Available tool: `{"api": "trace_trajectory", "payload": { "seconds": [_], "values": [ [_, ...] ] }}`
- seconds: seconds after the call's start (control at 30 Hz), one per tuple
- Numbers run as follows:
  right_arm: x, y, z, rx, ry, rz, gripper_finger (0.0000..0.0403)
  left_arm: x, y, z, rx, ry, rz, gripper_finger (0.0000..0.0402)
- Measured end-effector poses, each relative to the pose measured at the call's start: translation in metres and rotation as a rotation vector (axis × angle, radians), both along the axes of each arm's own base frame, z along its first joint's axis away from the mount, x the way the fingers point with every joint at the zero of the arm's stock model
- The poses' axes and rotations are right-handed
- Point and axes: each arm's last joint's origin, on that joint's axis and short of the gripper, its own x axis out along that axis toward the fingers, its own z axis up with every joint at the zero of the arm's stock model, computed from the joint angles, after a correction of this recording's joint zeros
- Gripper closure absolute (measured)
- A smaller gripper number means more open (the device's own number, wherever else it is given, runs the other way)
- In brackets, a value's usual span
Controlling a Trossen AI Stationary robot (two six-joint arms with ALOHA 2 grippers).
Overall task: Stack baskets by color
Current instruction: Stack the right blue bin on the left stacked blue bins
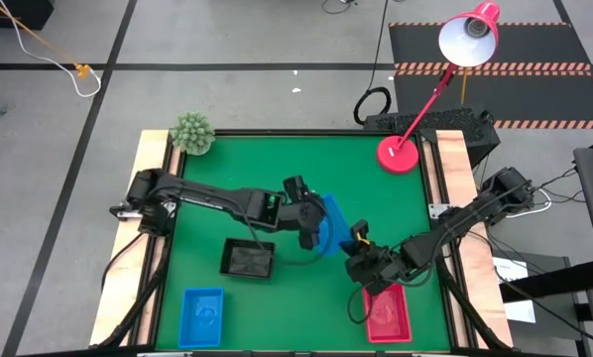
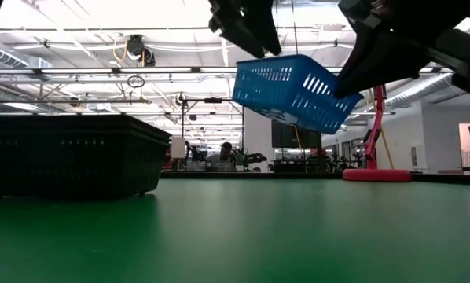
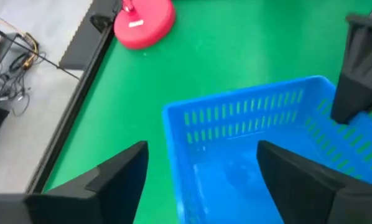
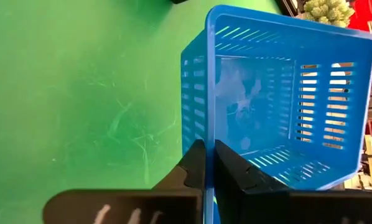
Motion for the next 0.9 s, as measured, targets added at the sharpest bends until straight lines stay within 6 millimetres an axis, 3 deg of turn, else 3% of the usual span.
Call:
{"api": "trace_trajectory", "payload": {
  "seconds": [0.17, 0.6, 0.9],
  "values": [
    [0.000, 0.000, 0.000, 0.003, -0.004, -0.001, 0.0399, 0.006, 0.009, -0.010, -0.017, 0.012, 0.044, 0.0107],
    [0.001, 0.001, 0.001, 0.002, -0.005, 0.015, 0.0399, 0.007, 0.042, -0.014, -0.284, 0.031, 0.066, 0.0228],
    [0.001, 0.001, 0.000, 0.007, 0.013, 0.038, 0.0399, 0.005, 0.068, -0.016, -0.427, 0.051, 0.072, 0.0241]
  ]
}}
